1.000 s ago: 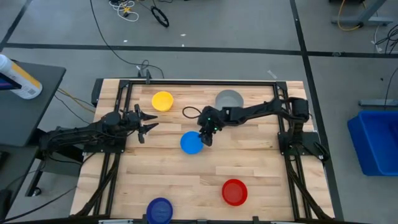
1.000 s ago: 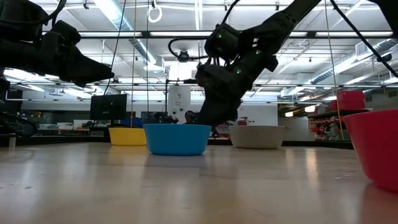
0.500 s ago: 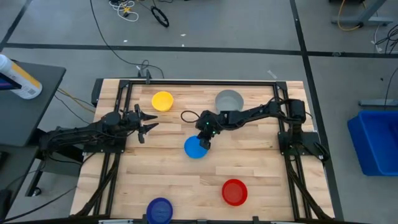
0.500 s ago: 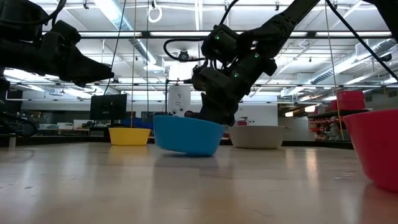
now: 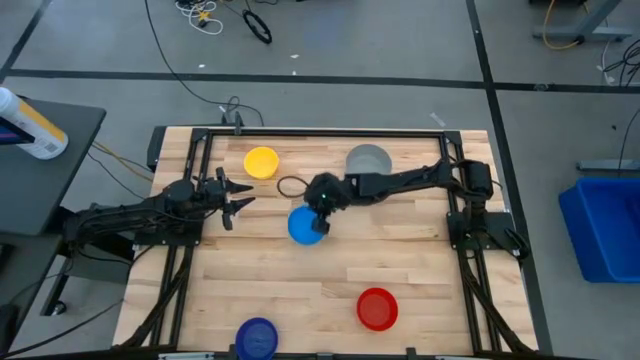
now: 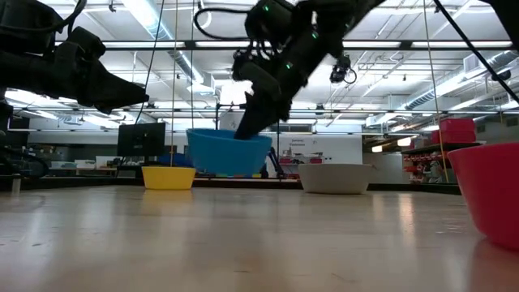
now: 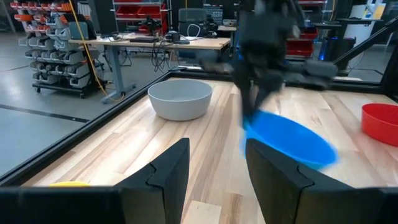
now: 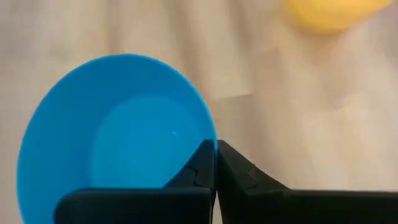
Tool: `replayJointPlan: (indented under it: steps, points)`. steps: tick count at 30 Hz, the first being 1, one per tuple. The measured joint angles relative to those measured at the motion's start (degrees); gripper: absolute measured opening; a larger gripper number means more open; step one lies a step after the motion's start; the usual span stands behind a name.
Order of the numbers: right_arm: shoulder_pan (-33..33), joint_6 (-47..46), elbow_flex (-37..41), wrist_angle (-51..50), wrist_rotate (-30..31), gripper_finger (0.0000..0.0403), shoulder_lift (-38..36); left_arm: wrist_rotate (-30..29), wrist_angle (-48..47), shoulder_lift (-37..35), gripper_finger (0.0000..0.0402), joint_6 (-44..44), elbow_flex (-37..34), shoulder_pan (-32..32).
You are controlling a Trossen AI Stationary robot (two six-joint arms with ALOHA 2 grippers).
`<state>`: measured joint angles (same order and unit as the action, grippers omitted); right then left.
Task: Nest bowls inside each other
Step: Stack the light blue bowl on the gray bowl
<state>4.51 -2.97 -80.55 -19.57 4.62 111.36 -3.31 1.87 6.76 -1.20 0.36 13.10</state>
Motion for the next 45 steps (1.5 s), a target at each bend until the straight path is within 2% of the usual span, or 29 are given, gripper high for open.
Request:
replayJointPlan:
  steps: [4,6,16,22,24,29,33,36,39,45]
  points:
    - [2.79,5.28,-6.63,-10.29,9.06,0.0001,-0.16,0.06,-0.10,0.00,0.0167,-0.08,0.00,0.02]
    - [4.55,6.58,-7.56,-14.04,12.01,0.0001,-1.19,0.32,-0.22,0.00,0.0167,-0.08,0.00,0.01]
    - [15.61,8.42,-1.55,-19.48,18.12,0.0000,-12.69,1.16,-0.45,2.18,0.0167,-0.34,0.00,0.01]
    - [23.53,7.83,6.41,-19.31,17.16,0.0000,-17.48,-0.20,0.11,3.42,0.0167,-0.32,0.00,0.01]
    - [25.33,7.31,9.27,-18.54,14.27,0.0000,-17.65,-0.22,0.35,3.77,0.0167,-0.36,-0.02,0.02]
    - [26.59,6.87,15.96,-13.31,8.19,0.0000,-17.65,-0.50,0.46,3.74,0.0167,-0.52,-0.02,0.02]
    - [26.56,5.57,18.27,-13.57,3.45,0.0000,-17.65,-0.58,0.50,3.74,0.0167,-0.52,-0.02,0.01]
    - [26.54,3.93,19.72,-13.46,2.78,0.0002,-17.65,-0.63,0.50,3.74,0.0167,-0.52,-0.02,0.00]
    - [26.56,4.40,20.65,-12.83,3.01,0.0020,-17.65,-0.63,0.50,3.74,0.0167,-0.54,-0.02,0.01]
    - [26.54,6.59,20.74,-8.72,3.17,0.0103,-17.65,-0.62,0.50,3.74,0.0167,-1.07,-0.02,0.01]
